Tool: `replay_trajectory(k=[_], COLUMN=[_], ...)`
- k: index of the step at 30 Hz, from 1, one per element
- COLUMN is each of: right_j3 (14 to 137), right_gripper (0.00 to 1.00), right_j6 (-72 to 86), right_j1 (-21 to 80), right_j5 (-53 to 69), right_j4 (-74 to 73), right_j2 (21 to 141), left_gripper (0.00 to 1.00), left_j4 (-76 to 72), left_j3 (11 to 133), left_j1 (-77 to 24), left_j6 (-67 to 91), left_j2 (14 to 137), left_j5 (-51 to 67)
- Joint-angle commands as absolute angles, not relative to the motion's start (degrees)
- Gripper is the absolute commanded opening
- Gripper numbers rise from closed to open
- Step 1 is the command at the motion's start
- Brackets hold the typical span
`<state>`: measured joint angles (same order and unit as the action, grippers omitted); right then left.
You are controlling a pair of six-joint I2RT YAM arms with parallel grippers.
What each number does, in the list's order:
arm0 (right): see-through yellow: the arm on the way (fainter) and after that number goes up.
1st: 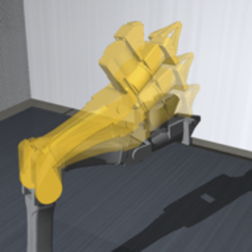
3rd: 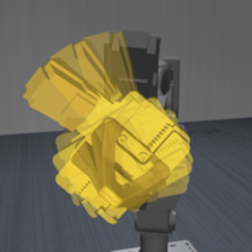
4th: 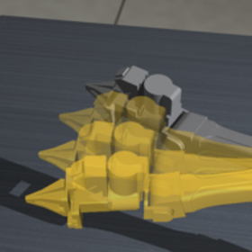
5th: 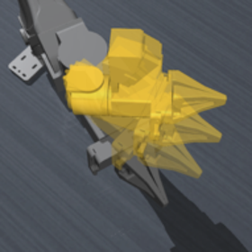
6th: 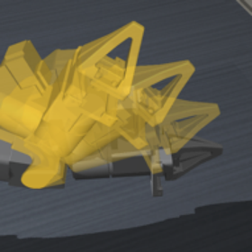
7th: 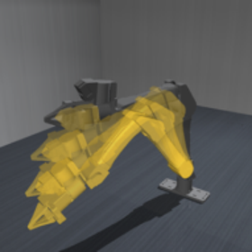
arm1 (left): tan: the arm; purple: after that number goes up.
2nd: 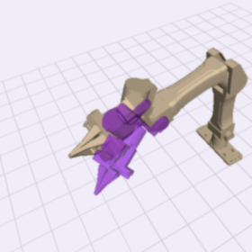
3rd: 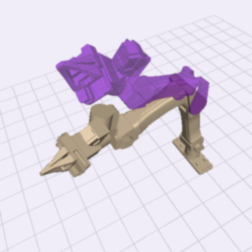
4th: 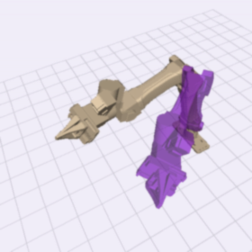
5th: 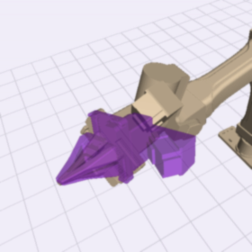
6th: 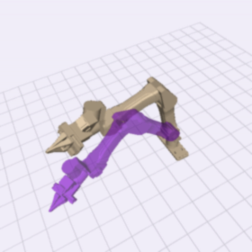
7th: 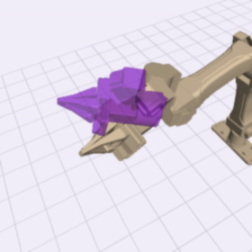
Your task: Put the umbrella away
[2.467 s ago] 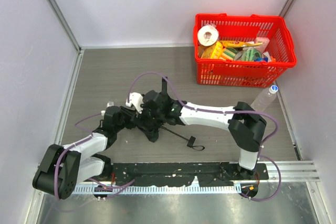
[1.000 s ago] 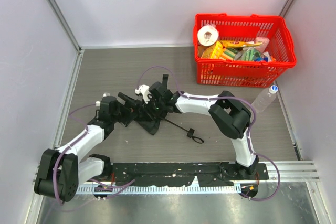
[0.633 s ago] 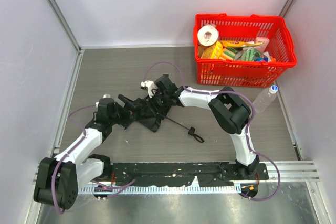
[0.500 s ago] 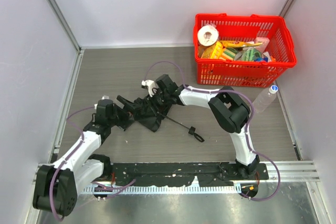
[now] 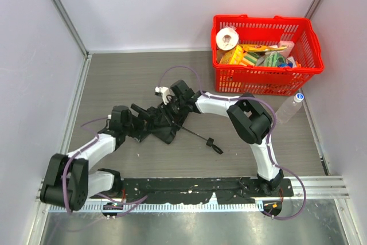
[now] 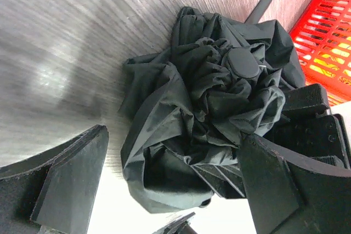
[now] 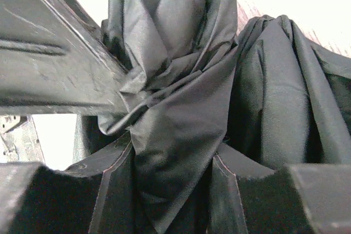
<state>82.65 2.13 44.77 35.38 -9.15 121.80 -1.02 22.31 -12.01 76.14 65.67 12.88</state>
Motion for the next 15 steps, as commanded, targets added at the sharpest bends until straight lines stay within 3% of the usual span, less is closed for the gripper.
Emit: replay_trajectory(k=[1, 7, 8, 10, 11, 12, 15], right_j3=[81.65, 81.21, 81.21, 81.56, 81.82, 81.83, 81.65], right_gripper=[0.01, 0.01, 0.01, 0.01, 0.01, 0.01, 0.01], right_j6=[3.34, 2.2, 1.85, 1.5, 1.58, 1.76, 1.58], right_j1=[44.65, 45.17, 45.44, 45.96, 45.88, 45.97, 45.97], right_j5=[34.36, 35.33, 35.85, 35.86, 35.86, 35.6, 35.77], right_j4=[-18.63, -18.9, -18.72, -18.98, -18.98, -18.9, -18.9], right_j2=[126.12, 126.12, 126.12, 126.38, 126.65, 126.56, 126.39], left_gripper=[1.0, 1.0, 0.97, 0.79, 0.74, 0.74, 0.91], left_j4=[-11.5, -18.8, -19.42, -23.96, -24.25, -24.95, -26.02], left_j3=[25.49, 26.01, 26.28, 25.58, 24.97, 23.83, 20.58], left_j1=[-13.36, -14.06, -14.58, -15.38, -15.64, -15.82, -15.82], left_j6=[77.52, 75.85, 75.76, 75.06, 74.71, 74.62, 74.97], left_j2=[71.7, 77.42, 78.13, 79.54, 78.84, 77.62, 73.05], left_j5=[11.79, 8.18, 7.74, 7.56, 6.69, 5.9, 4.31])
